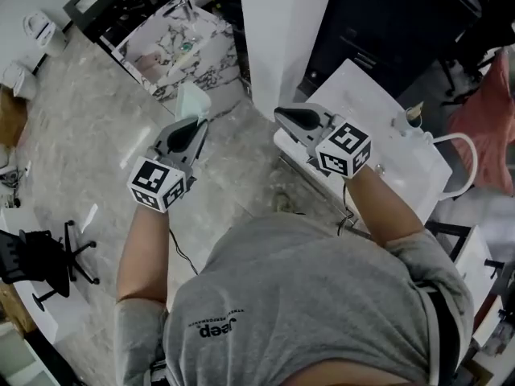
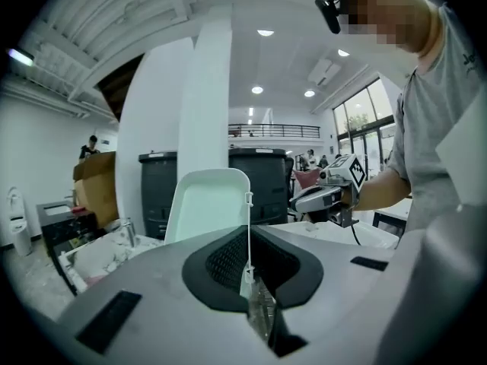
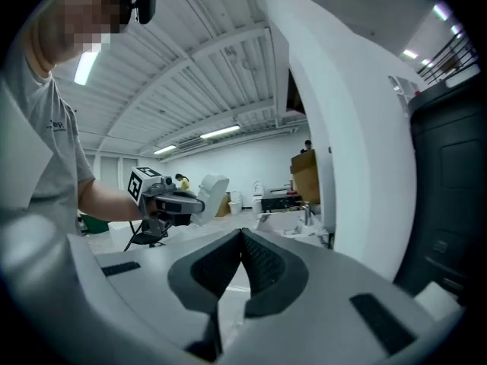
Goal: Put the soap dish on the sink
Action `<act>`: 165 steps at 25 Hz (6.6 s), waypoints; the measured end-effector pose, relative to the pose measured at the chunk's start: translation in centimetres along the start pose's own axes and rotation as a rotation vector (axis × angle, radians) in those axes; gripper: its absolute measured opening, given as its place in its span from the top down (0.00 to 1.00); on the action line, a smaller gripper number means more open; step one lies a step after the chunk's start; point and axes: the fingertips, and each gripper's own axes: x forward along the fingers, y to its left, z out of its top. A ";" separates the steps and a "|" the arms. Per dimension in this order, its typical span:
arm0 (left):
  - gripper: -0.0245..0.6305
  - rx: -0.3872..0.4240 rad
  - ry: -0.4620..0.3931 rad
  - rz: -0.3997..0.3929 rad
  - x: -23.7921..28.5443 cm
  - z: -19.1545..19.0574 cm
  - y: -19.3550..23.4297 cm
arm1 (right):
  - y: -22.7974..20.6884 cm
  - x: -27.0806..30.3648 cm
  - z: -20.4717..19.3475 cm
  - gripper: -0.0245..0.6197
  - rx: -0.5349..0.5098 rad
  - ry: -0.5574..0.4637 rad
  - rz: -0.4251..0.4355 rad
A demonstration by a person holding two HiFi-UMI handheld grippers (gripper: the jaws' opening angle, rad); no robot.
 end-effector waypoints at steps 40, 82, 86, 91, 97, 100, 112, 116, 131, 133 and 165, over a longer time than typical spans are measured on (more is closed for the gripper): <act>0.94 1.093 0.617 -0.951 53.6 -19.4 -23.8 | -24.2 -31.4 -22.7 0.87 0.329 -0.010 -0.707; 0.76 0.592 0.453 -0.605 45.4 -9.9 -17.3 | -21.7 -24.6 -15.8 0.87 0.225 -0.021 -0.485; 0.79 0.457 0.373 -0.442 38.8 -6.8 -13.1 | -20.5 -19.9 -12.7 0.87 0.163 -0.025 -0.345; 0.85 0.342 0.285 -0.288 27.5 -4.2 -9.2 | -15.7 -12.8 -8.6 0.87 0.112 -0.028 -0.188; 0.90 0.227 0.221 0.002 10.8 -4.4 -4.0 | -6.4 -2.1 -3.2 0.87 -0.002 -0.014 0.051; 0.93 0.161 0.187 0.137 1.8 -5.3 -2.5 | -0.5 2.1 -1.8 0.87 -0.020 -0.003 0.139; 0.94 -0.158 -0.015 0.592 -29.2 -7.8 -2.2 | 22.0 14.6 0.3 0.87 -0.116 0.073 0.462; 0.94 -0.229 -0.073 0.694 -35.6 -9.0 -2.9 | 26.8 17.1 0.1 0.87 -0.107 0.091 0.525; 0.94 -0.347 -0.238 0.808 -36.1 -7.6 -3.5 | 26.9 17.1 0.9 0.87 -0.128 0.144 0.634; 0.94 -0.338 -0.242 0.784 -34.8 -7.1 -3.0 | 25.8 16.9 1.1 0.87 -0.129 0.144 0.619; 0.94 -0.315 -0.218 0.702 -32.2 -6.2 -1.4 | 23.8 17.1 1.7 0.88 -0.141 0.107 0.574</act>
